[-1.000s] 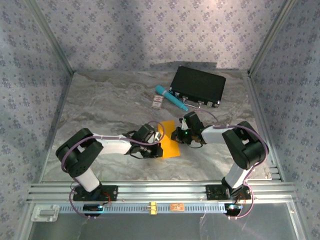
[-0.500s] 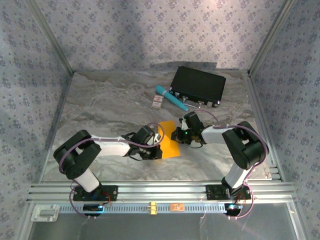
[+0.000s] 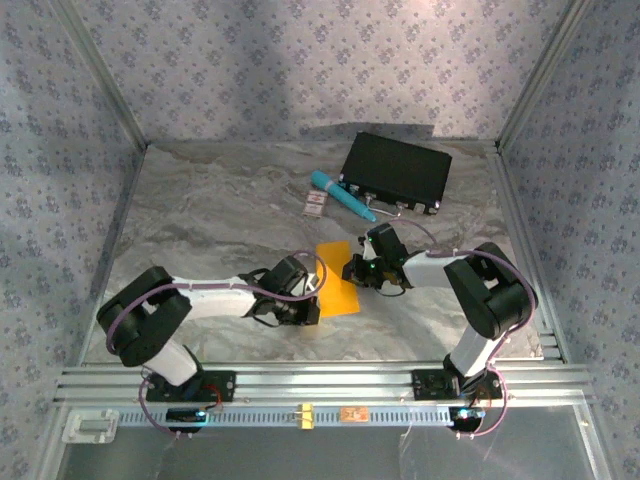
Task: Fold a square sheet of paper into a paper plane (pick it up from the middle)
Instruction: First fold the square sheet of paper in half at the center of the table.
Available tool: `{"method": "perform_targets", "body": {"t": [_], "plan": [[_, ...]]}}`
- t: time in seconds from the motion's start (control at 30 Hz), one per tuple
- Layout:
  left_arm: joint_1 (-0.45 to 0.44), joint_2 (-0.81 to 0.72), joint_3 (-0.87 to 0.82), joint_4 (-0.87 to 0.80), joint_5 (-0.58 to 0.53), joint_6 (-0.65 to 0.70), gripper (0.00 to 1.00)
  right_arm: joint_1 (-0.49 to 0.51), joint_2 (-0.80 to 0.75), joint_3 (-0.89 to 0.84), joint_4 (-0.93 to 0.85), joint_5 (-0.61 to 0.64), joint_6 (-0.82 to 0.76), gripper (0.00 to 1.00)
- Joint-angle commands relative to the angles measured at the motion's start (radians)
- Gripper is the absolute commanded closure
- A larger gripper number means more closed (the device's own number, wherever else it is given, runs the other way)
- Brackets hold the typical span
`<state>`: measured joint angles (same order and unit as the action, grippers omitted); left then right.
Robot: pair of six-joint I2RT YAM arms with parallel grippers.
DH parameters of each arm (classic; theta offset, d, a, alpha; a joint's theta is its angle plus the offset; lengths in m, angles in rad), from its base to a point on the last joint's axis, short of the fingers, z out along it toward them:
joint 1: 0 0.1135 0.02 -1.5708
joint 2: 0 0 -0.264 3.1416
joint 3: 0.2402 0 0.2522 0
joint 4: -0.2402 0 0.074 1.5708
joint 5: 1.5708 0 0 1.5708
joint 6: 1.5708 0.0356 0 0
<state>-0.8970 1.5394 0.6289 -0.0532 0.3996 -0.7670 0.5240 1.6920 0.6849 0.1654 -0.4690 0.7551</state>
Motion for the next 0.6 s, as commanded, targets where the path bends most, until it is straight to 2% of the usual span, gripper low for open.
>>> {"method": "perform_targets", "body": {"t": [0.0, 0.1, 0.23, 0.4, 0.57], "plan": [[0.003, -0.058, 0.001, -0.058, -0.002, 0.040, 1.00, -0.007, 0.037, -0.035, -0.125, 0.076, 0.003, 1.00], [0.056, -0.101, 0.004, -0.018, 0.046, 0.038, 0.99, -0.007, 0.033, -0.036, -0.131, 0.076, 0.001, 1.00], [0.171, -0.096, 0.044, 0.039, 0.095, 0.029, 1.00, -0.007, 0.032, -0.033, -0.130, 0.075, 0.000, 1.00], [0.273, 0.014, 0.153, 0.078, 0.155, 0.023, 1.00, -0.007, 0.032, -0.023, -0.137, 0.073, -0.002, 1.00], [0.293, 0.139, 0.233, 0.130, 0.228, 0.018, 1.00, -0.005, 0.033, -0.023, -0.138, 0.073, -0.002, 1.00]]}}
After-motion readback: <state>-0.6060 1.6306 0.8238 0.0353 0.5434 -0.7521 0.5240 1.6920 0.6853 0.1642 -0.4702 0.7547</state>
